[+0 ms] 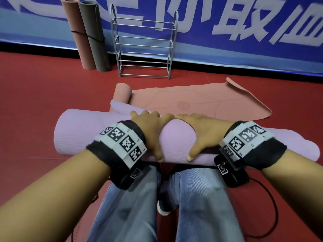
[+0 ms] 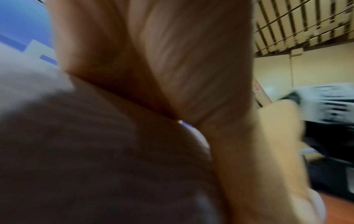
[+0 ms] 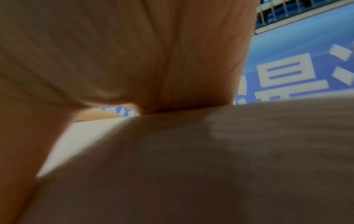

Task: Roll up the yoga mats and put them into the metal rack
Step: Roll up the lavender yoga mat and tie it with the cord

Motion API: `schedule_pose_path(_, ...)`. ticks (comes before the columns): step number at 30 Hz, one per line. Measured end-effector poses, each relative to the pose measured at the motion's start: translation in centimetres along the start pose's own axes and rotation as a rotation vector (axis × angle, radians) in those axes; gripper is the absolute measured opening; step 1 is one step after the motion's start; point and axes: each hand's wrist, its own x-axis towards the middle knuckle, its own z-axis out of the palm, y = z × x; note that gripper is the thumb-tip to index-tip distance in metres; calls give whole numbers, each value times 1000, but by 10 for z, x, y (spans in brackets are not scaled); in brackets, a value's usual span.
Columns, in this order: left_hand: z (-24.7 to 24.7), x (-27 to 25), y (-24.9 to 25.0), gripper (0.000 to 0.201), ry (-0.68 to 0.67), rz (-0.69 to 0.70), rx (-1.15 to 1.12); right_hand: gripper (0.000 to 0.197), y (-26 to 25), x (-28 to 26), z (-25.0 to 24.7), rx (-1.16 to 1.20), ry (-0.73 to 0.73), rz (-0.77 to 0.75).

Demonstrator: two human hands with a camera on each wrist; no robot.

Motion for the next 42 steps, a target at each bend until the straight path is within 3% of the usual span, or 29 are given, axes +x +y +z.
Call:
schedule_pose_path(6,-17,26,-19,112,-198,73,-262,145,2,-21,29,-258,183,89)
schedule_pose_path(12,3,19,-8,127,-7,40,-6,141,12,-10,25,-238,204,59)
schedule_pose_path(18,16,15,3,139,45,-34,95,142,16,3,17,-156,173,57)
schedule_pose_path(25,3,31,-4,122,-1,-20,31,143,11,-3,43,-233,311,125)
schedule_pose_path(42,-21,35,-23,106,-116,83,-137,126,-7,-13,16,-342,293,107)
